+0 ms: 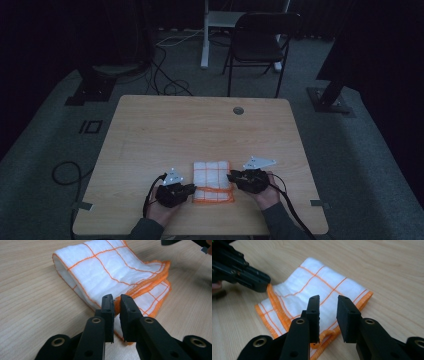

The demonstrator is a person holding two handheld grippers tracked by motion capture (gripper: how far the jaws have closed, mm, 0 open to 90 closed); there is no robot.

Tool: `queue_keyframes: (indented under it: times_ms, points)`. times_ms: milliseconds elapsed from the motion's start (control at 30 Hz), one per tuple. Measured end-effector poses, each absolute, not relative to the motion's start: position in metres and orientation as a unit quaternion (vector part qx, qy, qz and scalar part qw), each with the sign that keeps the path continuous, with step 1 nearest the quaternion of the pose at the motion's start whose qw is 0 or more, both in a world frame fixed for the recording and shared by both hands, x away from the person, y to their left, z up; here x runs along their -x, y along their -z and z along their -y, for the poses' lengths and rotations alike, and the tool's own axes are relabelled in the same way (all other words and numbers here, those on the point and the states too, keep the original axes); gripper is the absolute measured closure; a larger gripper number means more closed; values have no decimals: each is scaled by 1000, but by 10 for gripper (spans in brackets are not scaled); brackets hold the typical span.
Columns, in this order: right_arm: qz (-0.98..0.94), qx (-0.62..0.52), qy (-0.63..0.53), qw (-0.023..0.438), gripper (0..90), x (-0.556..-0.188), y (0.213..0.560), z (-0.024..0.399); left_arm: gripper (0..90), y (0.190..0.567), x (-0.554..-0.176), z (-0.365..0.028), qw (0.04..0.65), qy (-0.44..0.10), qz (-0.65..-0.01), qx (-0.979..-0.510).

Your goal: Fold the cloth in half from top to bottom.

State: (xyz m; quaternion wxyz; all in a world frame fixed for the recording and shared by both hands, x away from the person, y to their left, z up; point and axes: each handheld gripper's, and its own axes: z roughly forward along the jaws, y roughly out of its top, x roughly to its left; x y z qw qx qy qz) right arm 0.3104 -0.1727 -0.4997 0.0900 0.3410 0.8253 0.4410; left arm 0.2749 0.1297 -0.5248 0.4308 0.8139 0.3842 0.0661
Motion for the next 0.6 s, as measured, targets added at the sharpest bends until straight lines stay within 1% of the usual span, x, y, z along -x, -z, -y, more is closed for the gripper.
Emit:
queue_keyframes:
  times_ms: [200,333,600]
  points:
    - [-830,-337,-437,82,688,-305,505,170,820,524,-273,-130,432,-68,-382,-814]
    - [-834,-318,-445,69,610,-295,508,168,847,524,-273,-130,430,-70,-381,-815]
    - [-846,-292,-442,55,509,-289,516,162,866,524,-275,-130,432,-72,-386,-812]
